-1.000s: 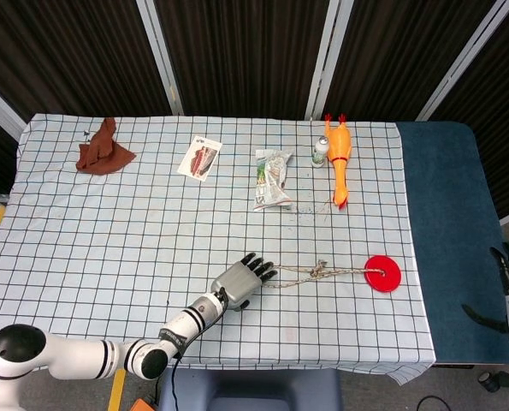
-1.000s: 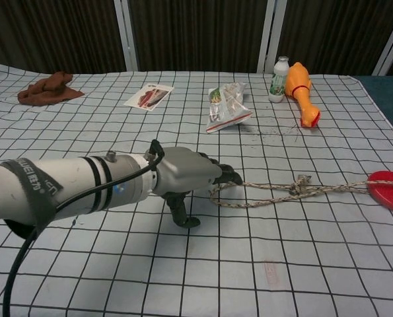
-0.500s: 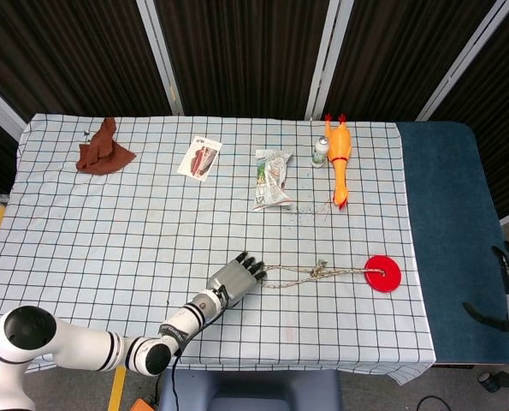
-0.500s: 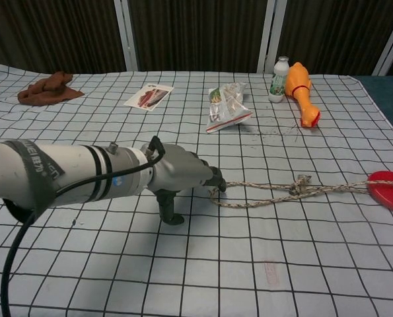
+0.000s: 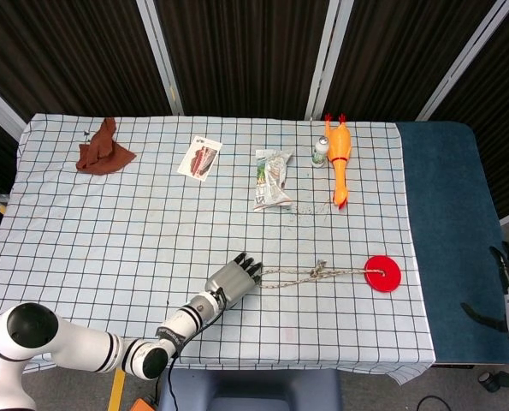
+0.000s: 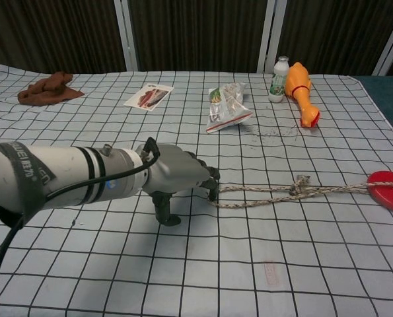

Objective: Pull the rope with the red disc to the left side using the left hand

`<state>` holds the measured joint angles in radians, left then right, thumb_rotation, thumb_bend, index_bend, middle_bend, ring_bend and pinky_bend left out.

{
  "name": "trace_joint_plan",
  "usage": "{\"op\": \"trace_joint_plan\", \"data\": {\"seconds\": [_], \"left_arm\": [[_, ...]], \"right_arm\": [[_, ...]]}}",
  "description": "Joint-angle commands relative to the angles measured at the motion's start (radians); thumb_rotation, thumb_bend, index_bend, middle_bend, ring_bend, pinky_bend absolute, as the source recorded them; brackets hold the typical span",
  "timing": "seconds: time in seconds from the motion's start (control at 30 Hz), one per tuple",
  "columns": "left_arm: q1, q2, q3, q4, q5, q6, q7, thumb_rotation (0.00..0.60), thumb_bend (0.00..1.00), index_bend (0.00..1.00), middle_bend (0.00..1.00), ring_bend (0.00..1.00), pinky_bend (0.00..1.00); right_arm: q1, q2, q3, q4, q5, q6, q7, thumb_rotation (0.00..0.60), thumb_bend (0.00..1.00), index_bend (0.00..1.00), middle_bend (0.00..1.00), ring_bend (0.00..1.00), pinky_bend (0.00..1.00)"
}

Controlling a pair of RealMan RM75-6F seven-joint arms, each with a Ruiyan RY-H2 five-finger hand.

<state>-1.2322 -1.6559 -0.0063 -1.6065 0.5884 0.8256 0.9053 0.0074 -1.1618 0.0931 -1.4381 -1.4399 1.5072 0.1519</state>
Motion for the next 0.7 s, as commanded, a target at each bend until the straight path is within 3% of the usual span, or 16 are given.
{"op": "trace_joint_plan", "data": {"seconds": [0.03,0.4,0.7], "left_arm": [[-0.003,0.001,0.006,0.0,0.0,0.002,-0.006,0.6,0.38,0.39,0.0,0.0,0.0],[-0.001,-0.006,0.019,0.006,0.043,0.012,-0.049,0.6,0.38,0.52,0.0,0.0,0.0],[0.002,-0.001,0.025,0.007,0.071,0.021,-0.069,0.6,0.41,0.55,0.0,0.0,0.0]], "right_arm": [[0.002,-0.001,0.0,-0.001,-0.001,-0.002,-0.003,0.6,0.25,0.0,0.0,0.0,0.0],[0.009,0.001,0.003,-0.01,0.003,-0.013,-0.016,0.6,0.25,0.0,0.0,0.0,0.0],[0.015,0.0,0.002,-0.017,0.006,-0.026,-0.029,0.6,0.25,0.0,0.0,0.0,0.0]]}}
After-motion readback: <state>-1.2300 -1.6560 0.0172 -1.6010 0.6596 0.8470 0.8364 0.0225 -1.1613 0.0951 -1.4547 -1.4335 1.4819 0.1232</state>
